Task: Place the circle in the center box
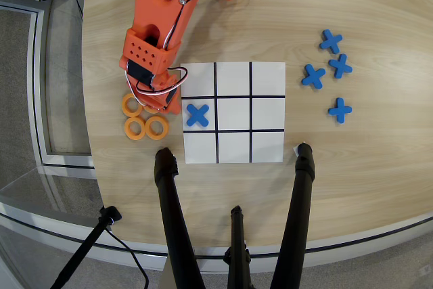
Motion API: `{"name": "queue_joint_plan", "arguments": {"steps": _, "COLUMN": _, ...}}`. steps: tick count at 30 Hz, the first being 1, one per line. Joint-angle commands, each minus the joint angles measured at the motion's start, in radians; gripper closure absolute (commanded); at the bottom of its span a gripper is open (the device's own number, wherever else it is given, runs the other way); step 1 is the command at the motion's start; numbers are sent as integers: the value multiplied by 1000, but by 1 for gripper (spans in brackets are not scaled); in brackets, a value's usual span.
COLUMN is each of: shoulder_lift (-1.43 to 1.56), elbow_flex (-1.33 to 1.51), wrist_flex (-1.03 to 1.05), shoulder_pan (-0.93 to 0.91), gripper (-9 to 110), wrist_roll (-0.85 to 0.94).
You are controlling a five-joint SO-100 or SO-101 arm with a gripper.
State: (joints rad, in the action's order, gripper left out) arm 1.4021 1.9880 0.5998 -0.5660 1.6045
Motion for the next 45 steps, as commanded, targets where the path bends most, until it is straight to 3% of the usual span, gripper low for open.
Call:
{"name": "queue_joint_plan", "arguments": {"steps": 1, "shoulder_lift": 11, "elbow_flex": 18, "wrist_flex": 34, "shoulder_pan": -18, "gripper": 77, "wrist_roll": 14}}
{"name": "queue_joint_plan", "arguments": {"steps": 18, "shoulder_lift": 58, "elbow_flex": 12, "wrist_flex": 270, "shoulder_pan": -83, "gripper": 77, "wrist_roll": 87}}
{"name": "queue_joint_plan", "arguments": {"steps": 31, "shoulder_lift": 60, "elbow_flex": 31, "wrist_flex": 276, "shoulder_pan": -132, "gripper": 77, "wrist_roll": 107}}
{"name": "queue_joint_plan", "arguments": {"steps": 45, "shoulder_lift": 69, "elbow_flex": 31, "wrist_flex": 339, "shoulder_pan": -241, "gripper": 86, "wrist_roll": 155}}
